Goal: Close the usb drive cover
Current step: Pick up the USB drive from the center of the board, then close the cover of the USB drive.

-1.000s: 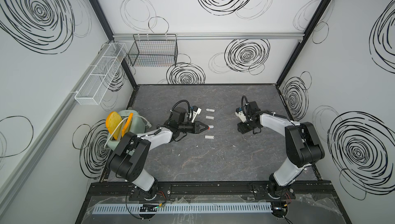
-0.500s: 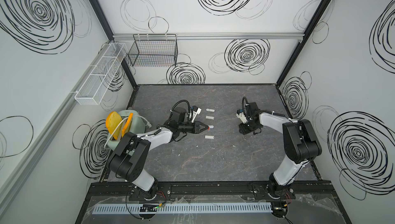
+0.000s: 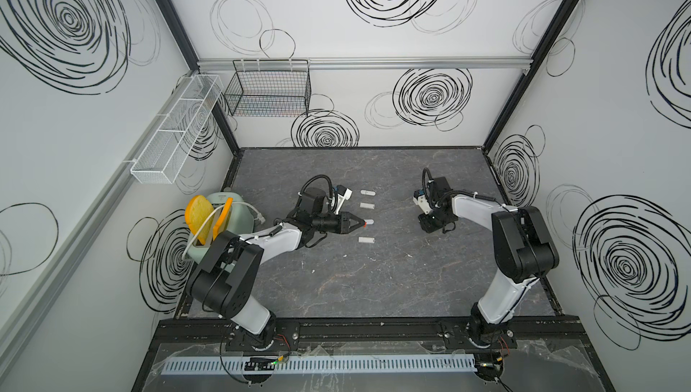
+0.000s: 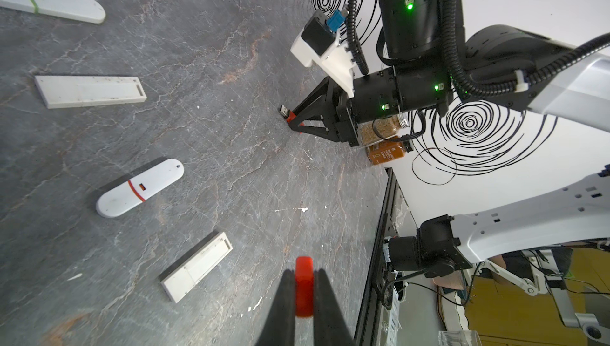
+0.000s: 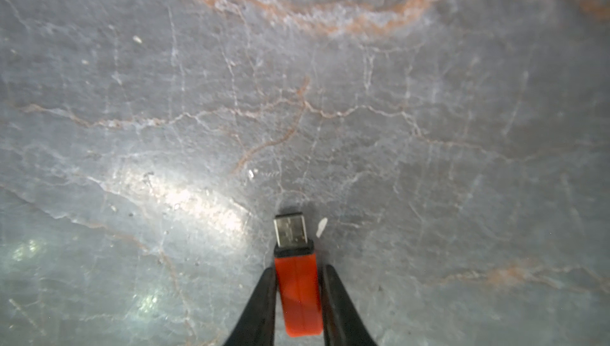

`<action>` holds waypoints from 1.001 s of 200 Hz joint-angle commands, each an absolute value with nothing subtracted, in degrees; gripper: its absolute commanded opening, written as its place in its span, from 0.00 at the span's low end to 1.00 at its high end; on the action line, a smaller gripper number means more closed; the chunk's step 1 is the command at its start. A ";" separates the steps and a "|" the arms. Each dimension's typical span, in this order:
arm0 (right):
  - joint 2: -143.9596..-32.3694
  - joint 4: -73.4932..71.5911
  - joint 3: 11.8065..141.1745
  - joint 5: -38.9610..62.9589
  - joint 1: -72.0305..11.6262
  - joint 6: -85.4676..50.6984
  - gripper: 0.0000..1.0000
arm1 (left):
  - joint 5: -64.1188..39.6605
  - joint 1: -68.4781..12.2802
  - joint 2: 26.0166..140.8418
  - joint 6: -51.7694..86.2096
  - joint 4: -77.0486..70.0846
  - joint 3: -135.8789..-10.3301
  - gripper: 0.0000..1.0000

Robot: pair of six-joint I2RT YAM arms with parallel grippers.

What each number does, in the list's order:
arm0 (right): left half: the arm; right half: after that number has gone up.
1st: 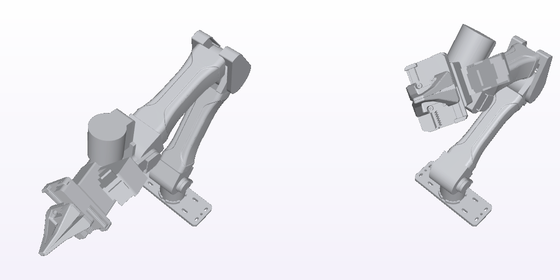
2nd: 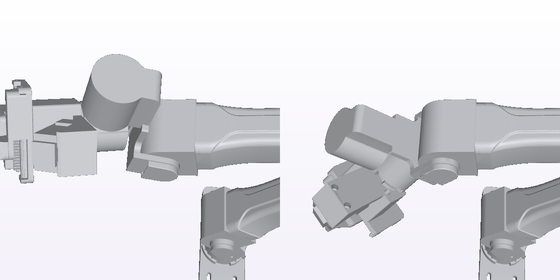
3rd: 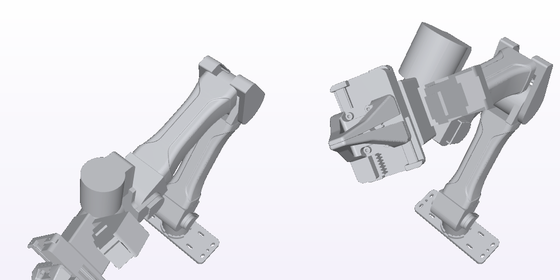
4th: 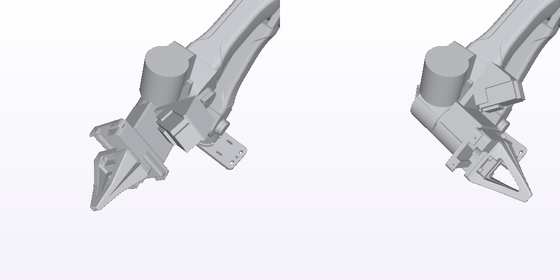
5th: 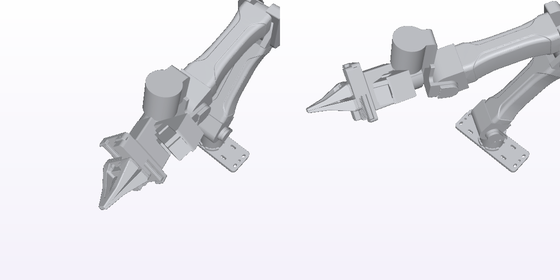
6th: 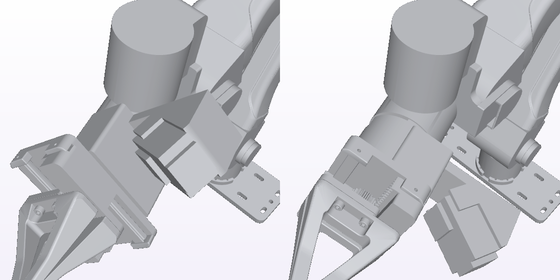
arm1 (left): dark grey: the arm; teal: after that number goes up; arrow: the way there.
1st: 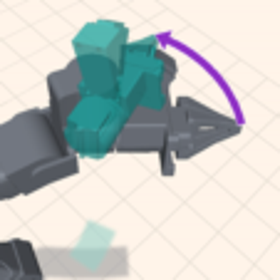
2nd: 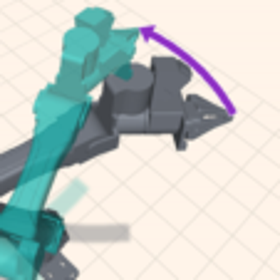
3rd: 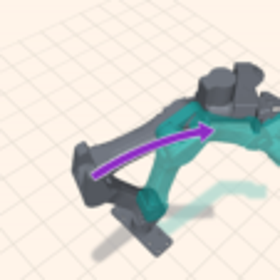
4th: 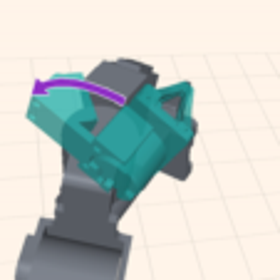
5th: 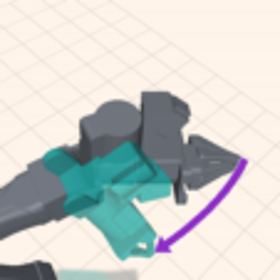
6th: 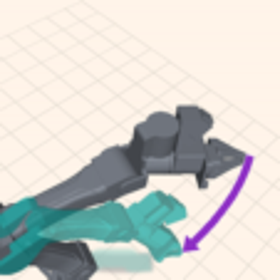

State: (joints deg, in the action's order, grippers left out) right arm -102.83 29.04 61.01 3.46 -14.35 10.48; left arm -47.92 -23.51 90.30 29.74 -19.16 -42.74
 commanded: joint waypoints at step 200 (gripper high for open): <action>-75.15 6.31 41.35 8.29 -35.52 26.95 0.05 | -50.79 -26.17 91.41 28.57 -17.87 -44.85 0.00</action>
